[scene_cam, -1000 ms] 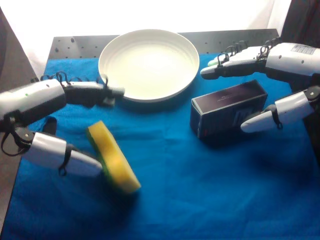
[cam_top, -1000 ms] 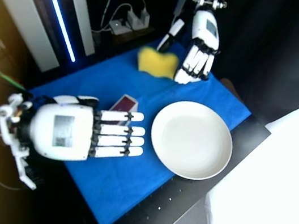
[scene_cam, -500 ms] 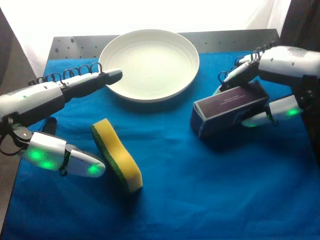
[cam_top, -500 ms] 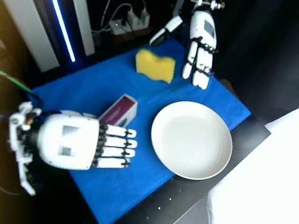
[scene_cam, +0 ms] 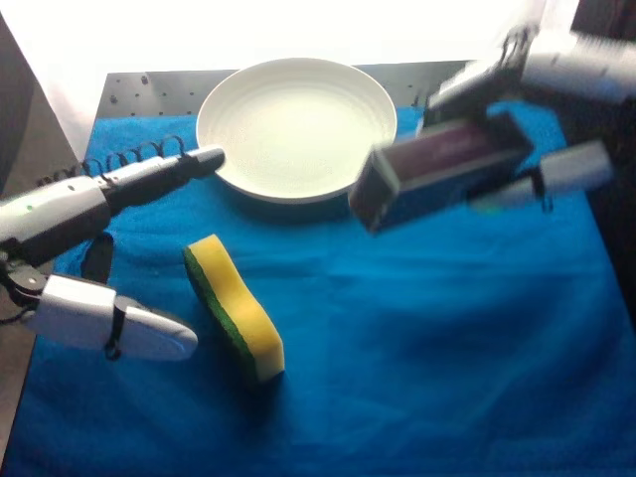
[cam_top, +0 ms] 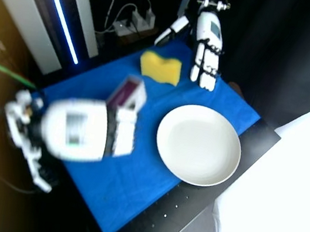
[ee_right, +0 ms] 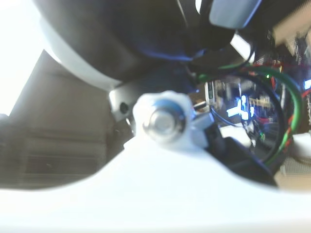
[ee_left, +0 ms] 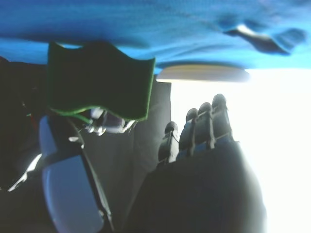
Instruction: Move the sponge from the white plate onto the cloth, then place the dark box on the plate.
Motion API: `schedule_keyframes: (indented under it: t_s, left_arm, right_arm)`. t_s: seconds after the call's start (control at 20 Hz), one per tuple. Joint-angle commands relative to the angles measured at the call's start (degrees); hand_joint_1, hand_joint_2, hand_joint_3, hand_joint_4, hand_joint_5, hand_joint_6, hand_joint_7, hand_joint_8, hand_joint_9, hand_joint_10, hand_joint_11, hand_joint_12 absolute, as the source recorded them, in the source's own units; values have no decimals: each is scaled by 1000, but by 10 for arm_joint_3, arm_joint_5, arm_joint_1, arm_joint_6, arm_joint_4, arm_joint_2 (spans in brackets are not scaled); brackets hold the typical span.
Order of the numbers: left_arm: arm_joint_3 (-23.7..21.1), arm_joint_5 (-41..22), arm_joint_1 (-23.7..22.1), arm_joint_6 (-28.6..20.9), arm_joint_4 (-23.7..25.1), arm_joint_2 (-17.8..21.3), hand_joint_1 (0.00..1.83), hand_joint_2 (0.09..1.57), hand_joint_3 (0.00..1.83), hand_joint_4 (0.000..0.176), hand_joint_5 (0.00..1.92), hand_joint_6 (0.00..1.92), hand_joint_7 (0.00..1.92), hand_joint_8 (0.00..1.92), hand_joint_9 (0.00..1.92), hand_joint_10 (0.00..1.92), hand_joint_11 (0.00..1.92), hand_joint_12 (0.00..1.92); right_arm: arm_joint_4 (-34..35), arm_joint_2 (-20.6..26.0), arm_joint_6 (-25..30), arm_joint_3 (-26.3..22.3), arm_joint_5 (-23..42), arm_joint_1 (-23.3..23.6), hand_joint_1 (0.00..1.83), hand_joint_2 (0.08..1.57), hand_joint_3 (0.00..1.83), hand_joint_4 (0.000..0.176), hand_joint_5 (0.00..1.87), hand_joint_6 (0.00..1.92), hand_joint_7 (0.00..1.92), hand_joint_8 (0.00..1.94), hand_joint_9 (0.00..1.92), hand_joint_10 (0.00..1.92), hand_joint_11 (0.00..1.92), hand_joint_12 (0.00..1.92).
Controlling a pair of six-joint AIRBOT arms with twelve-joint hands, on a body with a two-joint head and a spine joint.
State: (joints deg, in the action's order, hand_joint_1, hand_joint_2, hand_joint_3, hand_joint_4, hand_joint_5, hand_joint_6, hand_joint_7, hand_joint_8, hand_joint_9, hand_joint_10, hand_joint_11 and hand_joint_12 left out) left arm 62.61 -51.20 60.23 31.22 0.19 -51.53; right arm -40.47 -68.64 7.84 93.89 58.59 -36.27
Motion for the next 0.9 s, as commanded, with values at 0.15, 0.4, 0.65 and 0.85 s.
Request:
schedule_keyframes:
  t_s: [0.15, 0.4, 0.65, 0.85]
  left_arm:
    - [-23, -124, 22, 27, -52, 12, 782, 750, 4, 176, 0, 0, 0, 0, 0, 0, 20, 10]
    - [-46, -210, 64, 50, -117, 21, 868, 742, 1, 176, 0, 0, 0, 0, 0, 0, 0, 0]
    - [-48, -247, 74, 54, -139, 15, 892, 730, 0, 154, 0, 0, 0, 0, 0, 0, 0, 0]
    - [-42, -251, 70, 54, -142, 4, 906, 720, 0, 147, 0, 0, 0, 0, 0, 0, 0, 0]
  right_arm:
    - [39, -18, -17, 17, 45, 52, 1241, 1090, 0, 0, 1012, 1042, 1040, 831, 975, 717, 813, 1221]
    - [33, -92, -25, 84, -26, 99, 1380, 1074, 3, 0, 904, 1204, 1123, 674, 1045, 879, 759, 1102]
    - [-13, -180, -25, 150, -154, 121, 1260, 1068, 1, 0, 936, 1130, 1234, 570, 1058, 861, 761, 1255]
    - [-82, -221, -25, 167, -240, 133, 1228, 1125, 11, 0, 848, 1278, 1053, 868, 1089, 909, 894, 1202]
